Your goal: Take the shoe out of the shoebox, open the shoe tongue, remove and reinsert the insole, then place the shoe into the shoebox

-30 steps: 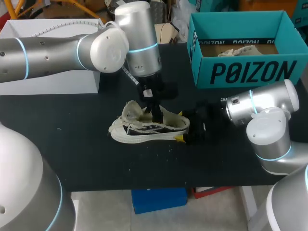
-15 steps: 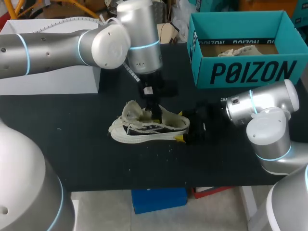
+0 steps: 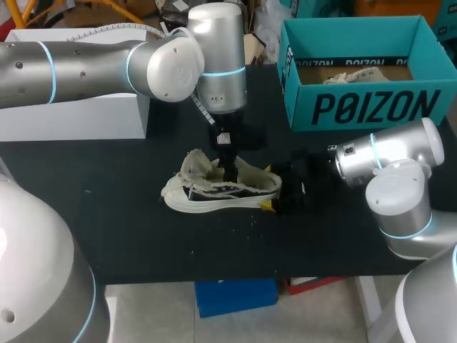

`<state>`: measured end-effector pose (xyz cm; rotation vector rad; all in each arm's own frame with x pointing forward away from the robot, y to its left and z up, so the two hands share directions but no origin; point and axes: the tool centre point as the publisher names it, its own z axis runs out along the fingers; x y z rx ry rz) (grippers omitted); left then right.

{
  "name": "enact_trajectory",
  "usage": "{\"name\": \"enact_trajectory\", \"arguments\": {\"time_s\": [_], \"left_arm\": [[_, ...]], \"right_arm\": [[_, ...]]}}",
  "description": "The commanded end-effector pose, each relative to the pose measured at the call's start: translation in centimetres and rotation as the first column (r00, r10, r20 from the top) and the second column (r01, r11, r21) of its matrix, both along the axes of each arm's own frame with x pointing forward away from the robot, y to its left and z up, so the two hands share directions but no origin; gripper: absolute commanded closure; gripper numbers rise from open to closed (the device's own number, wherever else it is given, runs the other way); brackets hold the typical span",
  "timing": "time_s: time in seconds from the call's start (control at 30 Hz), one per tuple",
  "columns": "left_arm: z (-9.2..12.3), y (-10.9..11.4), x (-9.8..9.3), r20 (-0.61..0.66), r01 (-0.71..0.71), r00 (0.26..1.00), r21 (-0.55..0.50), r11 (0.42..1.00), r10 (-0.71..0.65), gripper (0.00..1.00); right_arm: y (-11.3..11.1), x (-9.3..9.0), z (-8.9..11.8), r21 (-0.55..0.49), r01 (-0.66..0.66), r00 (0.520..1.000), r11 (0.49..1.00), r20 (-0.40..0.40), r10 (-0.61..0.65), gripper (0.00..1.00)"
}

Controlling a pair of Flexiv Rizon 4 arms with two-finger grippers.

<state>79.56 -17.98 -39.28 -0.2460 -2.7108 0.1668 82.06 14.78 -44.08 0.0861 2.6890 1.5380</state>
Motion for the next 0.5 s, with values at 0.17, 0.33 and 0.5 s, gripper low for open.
{"name": "enact_trajectory", "arguments": {"time_s": [0.17, 0.33, 0.5], "left_arm": [[-1.1, -0.6, -0.5, -0.009, 0.0, 1.0, 0.025, 1.0, 0.0, 1.0], [-1.6, -0.4, -0.8, -0.016, -0.015, 1.0, 0.022, 1.0, 0.016, 1.0], [-2.2, -0.2, -1.1, -0.028, -0.032, 0.999, 0.008, 0.999, 0.032, 1.0]], "right_arm": [[-0.1, 0.1, -0.3, -0.002, 0.002, 1.0, 1.0, -0.001, -0.002, 1.0], [-0.1, 0.1, -0.3, -0.002, 0.002, 1.0, 1.0, -0.001, -0.002, 1.0], [-0.1, 0.1, -0.3, -0.002, 0.002, 1.0, 1.0, -0.001, -0.002, 1.0]]}}
